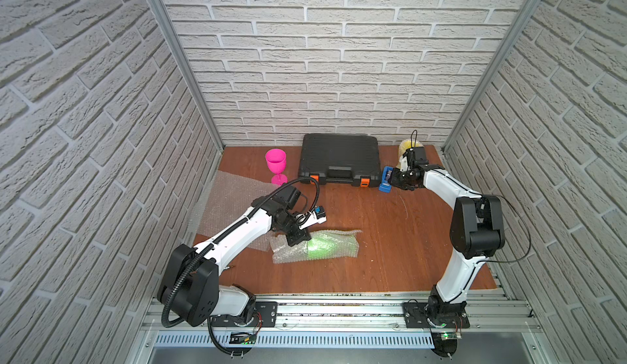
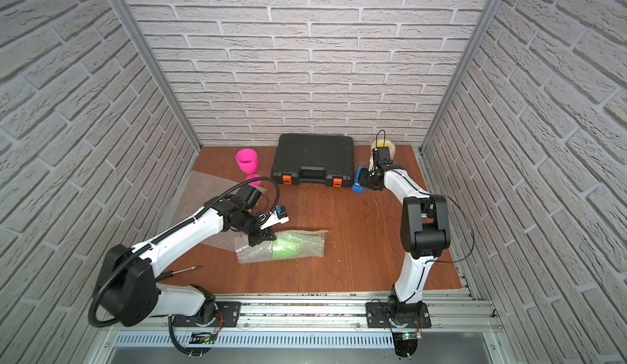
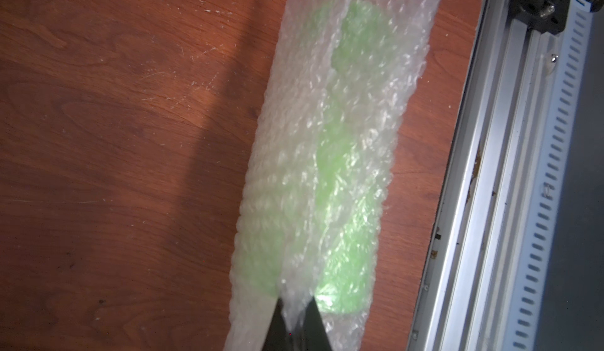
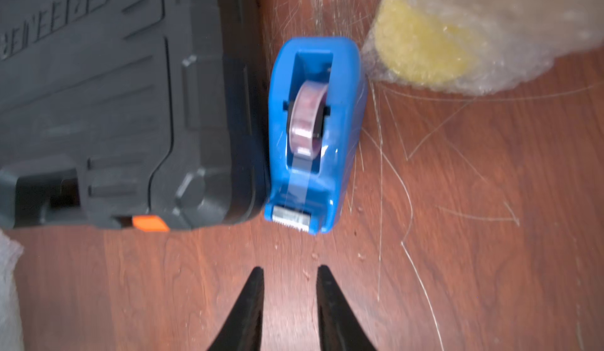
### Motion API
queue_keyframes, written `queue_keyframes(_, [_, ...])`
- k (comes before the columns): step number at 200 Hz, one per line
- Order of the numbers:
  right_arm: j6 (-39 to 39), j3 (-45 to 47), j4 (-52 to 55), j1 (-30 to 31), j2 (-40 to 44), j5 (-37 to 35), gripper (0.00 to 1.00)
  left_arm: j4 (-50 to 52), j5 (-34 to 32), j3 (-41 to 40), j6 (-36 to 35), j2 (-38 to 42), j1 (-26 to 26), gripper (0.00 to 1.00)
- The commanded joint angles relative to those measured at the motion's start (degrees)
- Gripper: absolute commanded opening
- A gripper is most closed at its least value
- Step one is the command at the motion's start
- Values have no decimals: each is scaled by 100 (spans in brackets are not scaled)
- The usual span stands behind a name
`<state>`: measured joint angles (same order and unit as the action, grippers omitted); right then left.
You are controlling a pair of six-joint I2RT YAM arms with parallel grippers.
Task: Wrap wine glasses in bubble wrap
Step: Pull the tape from the tape cutter.
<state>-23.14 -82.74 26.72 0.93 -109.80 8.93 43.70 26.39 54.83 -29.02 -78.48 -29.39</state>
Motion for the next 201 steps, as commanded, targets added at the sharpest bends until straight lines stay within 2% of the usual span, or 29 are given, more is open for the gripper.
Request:
queue_keyframes(1, [-154,-317,-42,37,-190,-149,29,-10,55,-67,-139,19,-17,0])
queue_keyframes(87, [-277,-781,-65,63,-1117,-39,29,42,91,-58,-157,-131,-15,0])
queue_keyframes(154, [-315,-717,-122,127,-1067,-70,3,64,85,-59,-165,-150,-12,0])
queue_keyframes(201, [-219,-773,200,220,-534,-192,3,81,89,-55,-148,-150,-19,0])
